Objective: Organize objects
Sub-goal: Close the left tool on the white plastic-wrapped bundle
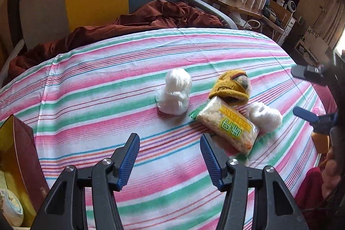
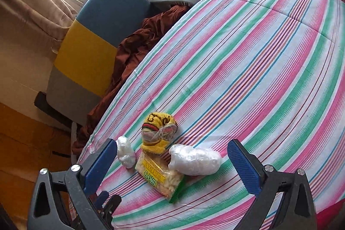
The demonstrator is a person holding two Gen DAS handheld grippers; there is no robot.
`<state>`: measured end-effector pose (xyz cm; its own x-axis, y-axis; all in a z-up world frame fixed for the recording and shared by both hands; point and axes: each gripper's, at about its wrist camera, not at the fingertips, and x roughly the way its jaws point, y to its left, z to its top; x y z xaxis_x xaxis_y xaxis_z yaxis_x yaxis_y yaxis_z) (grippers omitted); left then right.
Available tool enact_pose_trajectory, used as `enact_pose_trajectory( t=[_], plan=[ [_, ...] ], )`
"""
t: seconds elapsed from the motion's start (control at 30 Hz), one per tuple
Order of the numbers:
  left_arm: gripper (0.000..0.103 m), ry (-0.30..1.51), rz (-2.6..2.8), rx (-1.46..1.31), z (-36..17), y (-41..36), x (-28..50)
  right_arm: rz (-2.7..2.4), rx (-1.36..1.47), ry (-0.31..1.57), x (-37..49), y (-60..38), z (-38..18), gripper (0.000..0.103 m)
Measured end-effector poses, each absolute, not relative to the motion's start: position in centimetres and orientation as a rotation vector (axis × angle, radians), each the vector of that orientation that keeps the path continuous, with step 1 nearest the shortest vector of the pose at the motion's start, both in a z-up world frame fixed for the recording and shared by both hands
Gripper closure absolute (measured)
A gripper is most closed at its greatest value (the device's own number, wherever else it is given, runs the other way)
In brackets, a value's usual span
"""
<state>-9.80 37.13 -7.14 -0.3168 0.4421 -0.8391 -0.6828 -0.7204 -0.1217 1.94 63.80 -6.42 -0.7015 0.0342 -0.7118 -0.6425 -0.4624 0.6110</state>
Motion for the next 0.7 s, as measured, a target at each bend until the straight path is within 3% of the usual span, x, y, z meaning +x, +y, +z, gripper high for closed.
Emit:
enact_pose_trajectory(
  t=[0.43,0.53,0.7],
  plan=[
    [0.044,0.49,2.067,-1.161,-10.4,45.4,-15.1,2.201,-0.938,1.328,1.1,63.5,-7.0,0.0],
    [0.069,0.469,2.102,-1.163,-11.3,44.8,-15.7,2.177,-0.897,1.32,1.6,64.0,-6.9,0.0],
    [0.07,0.457,2.099,-1.139,-11.2,42.5,-14.5,2.138,-0.896,1.318,1.7,64.4,-7.2,0.0]
  ],
)
